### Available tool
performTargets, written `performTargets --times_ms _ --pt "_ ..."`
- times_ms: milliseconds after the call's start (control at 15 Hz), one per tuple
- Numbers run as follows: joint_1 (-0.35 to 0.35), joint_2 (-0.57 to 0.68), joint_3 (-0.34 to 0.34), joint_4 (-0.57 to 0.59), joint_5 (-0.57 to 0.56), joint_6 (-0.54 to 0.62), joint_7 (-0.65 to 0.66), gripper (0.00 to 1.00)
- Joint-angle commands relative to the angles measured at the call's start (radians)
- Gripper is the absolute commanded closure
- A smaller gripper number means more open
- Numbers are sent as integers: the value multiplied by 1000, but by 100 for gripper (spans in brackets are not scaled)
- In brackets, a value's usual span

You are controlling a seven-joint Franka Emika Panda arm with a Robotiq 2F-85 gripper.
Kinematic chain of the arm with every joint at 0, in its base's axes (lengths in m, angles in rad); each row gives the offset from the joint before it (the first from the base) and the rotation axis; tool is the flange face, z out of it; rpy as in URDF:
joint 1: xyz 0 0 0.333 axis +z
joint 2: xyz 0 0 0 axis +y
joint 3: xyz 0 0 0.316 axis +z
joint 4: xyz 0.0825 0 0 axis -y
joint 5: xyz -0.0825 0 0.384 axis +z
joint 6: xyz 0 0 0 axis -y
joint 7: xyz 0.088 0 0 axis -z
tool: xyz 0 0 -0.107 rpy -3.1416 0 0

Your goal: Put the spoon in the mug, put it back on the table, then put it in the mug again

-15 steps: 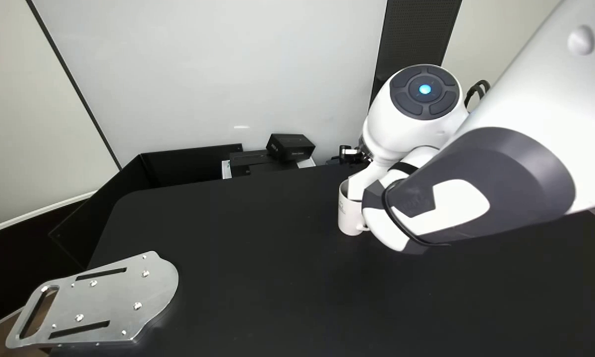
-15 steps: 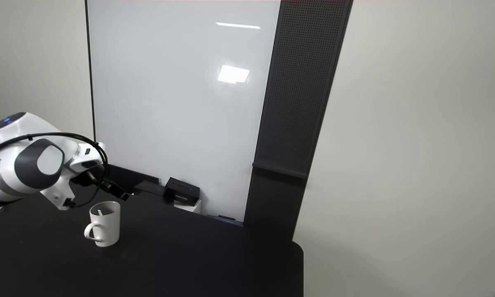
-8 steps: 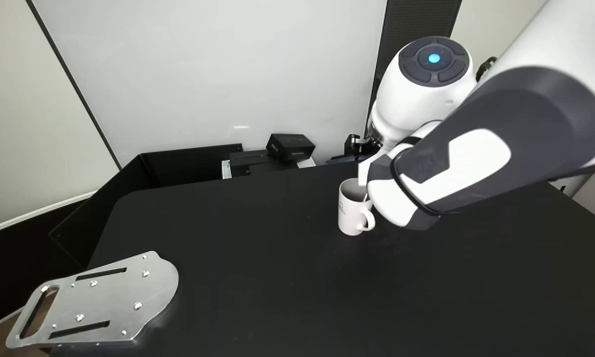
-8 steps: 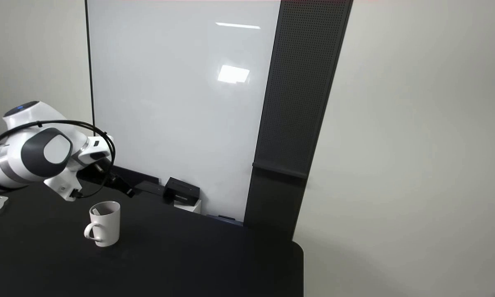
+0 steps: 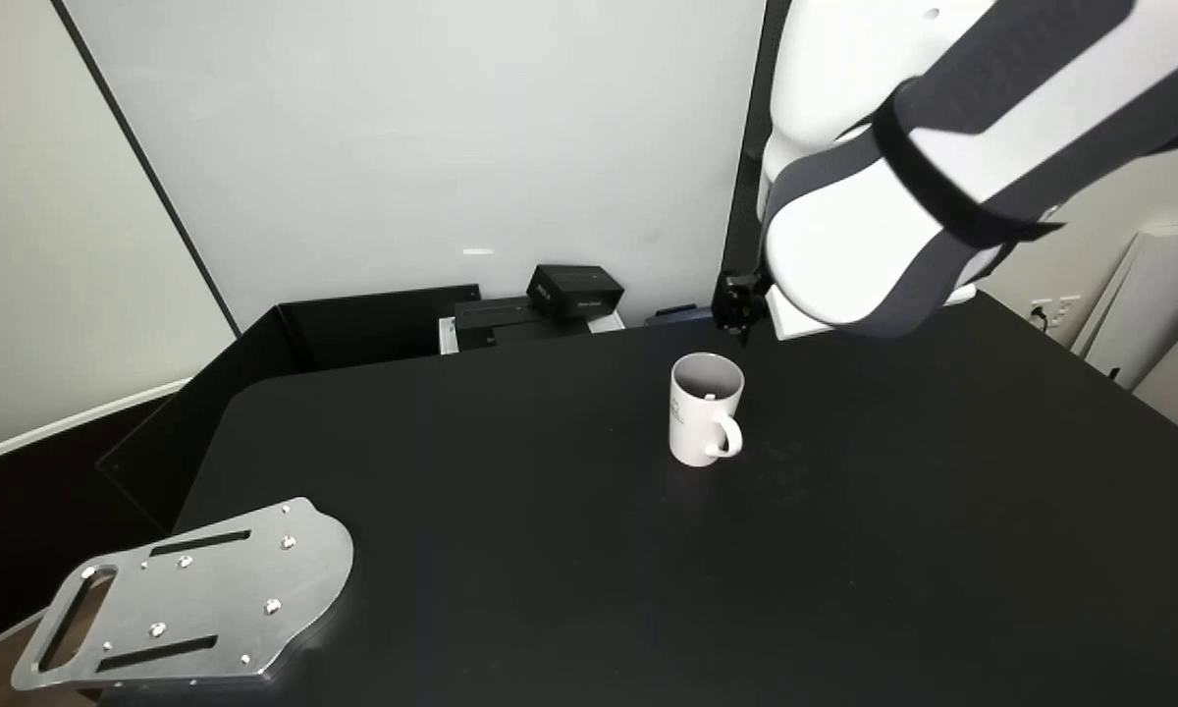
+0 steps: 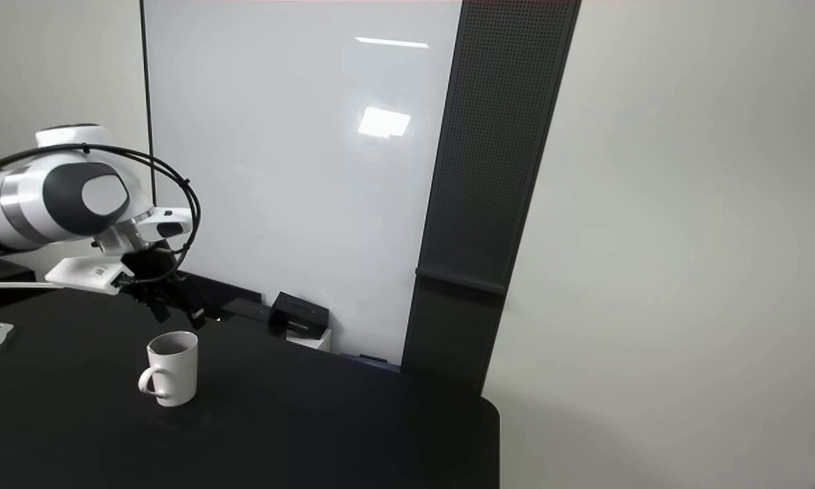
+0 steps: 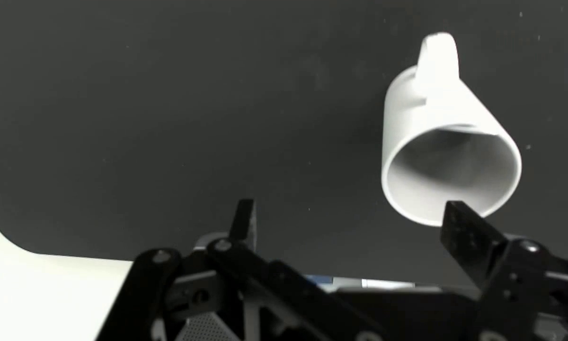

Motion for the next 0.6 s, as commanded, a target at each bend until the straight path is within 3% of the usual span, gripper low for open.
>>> performTargets --times_ms 0,67,133,267,533 --pt "-74 -104 89 -35 -155 -171 -12 0" --pt "-88 -111 116 -33 -194 -227 10 0" --pt "-122 -84 134 -6 -214 -161 51 0" --pt "-144 -99 171 -9 -246 -211 49 0" --pt "-146 -100 176 -13 -248 -217 49 0"
